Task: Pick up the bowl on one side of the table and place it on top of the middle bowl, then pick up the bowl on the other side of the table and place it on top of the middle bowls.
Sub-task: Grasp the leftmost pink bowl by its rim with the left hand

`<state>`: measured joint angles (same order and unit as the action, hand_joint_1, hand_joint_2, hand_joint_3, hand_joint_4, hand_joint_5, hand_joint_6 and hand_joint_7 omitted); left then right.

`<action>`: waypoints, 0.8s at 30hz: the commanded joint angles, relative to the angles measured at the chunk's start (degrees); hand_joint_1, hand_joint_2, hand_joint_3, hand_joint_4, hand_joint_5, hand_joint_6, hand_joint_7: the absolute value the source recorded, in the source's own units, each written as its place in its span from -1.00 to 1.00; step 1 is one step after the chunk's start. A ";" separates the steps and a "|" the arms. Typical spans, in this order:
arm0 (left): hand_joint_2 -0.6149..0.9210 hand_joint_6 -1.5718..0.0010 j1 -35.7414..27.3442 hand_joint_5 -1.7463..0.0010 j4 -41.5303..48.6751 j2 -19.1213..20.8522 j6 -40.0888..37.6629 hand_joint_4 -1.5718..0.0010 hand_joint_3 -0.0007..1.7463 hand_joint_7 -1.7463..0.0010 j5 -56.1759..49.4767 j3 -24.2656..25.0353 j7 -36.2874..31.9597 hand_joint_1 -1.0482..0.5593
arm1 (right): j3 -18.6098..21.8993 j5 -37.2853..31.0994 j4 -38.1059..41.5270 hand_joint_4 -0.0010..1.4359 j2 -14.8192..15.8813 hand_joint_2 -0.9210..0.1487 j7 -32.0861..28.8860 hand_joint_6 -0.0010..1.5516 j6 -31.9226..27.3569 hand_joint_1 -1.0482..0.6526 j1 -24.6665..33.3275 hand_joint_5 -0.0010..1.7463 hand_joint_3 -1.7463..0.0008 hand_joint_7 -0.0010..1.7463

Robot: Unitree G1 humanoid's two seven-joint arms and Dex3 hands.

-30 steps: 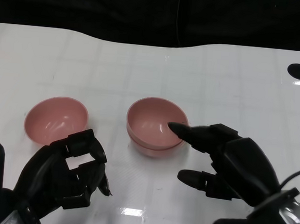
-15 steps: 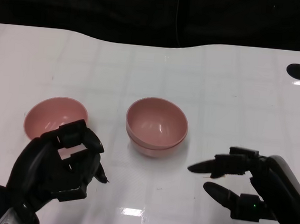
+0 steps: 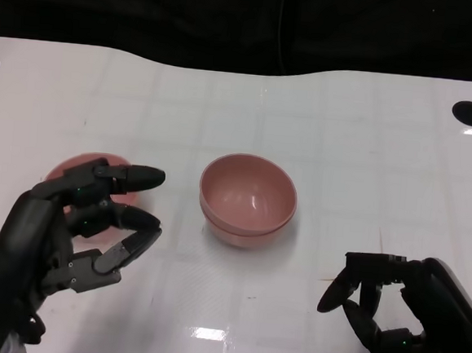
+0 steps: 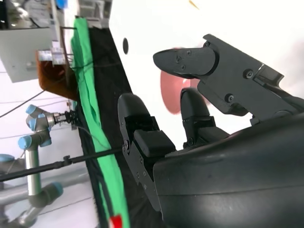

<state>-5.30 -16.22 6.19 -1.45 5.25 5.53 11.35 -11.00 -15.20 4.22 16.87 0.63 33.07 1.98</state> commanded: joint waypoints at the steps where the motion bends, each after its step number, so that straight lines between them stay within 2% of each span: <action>1: 0.99 0.21 -0.21 0.22 -2.52 2.30 1.06 0.49 -0.83 0.92 -5.68 -0.45 -2.52 -0.17 | 0.92 3.07 0.02 0.31 -0.82 0.22 2.00 0.07 -1.68 0.06 0.16 1.00 -0.79 0.72; 4: 1.00 0.36 -0.44 0.29 -5.04 4.13 -0.35 0.62 -0.88 0.99 -13.32 -1.52 -4.75 -0.16 | 1.49 4.22 -0.67 0.34 -1.38 0.20 2.98 0.05 -3.37 0.04 0.41 1.00 -0.78 0.79; 8: 0.97 0.37 -0.35 0.29 -6.97 6.78 -2.62 0.65 -0.96 0.99 -21.61 -2.97 -5.30 -0.15 | 2.05 4.54 -1.09 0.33 -1.75 0.19 3.35 0.03 -4.44 0.02 0.51 1.00 -0.76 0.82; 11: 0.95 0.41 -0.22 0.28 -8.34 9.92 -5.70 0.66 -0.98 1.00 -31.74 -5.47 -4.94 -0.21 | 2.37 5.02 -1.62 0.32 -2.25 0.19 3.91 0.02 -5.33 0.02 0.60 1.00 -0.75 0.82; 17: 0.92 0.43 1.58 0.48 -7.37 15.76 -10.34 0.61 -1.00 1.00 -47.97 -10.47 -2.24 -0.31 | 2.48 3.72 -2.56 0.30 -2.77 0.20 4.11 0.01 -5.95 0.03 0.78 1.00 -0.75 0.82; 24: 0.91 0.43 5.58 0.61 -1.98 17.95 -13.76 0.49 -1.00 1.00 -58.06 -14.99 -0.03 -0.36 | 2.54 3.39 -3.47 0.29 -3.12 0.23 4.67 0.01 -6.88 0.05 1.09 1.00 -0.77 0.80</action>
<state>-0.96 -19.75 23.13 -14.36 -50.93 -8.66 10.58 -8.82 -11.91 1.54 13.78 4.99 26.65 2.62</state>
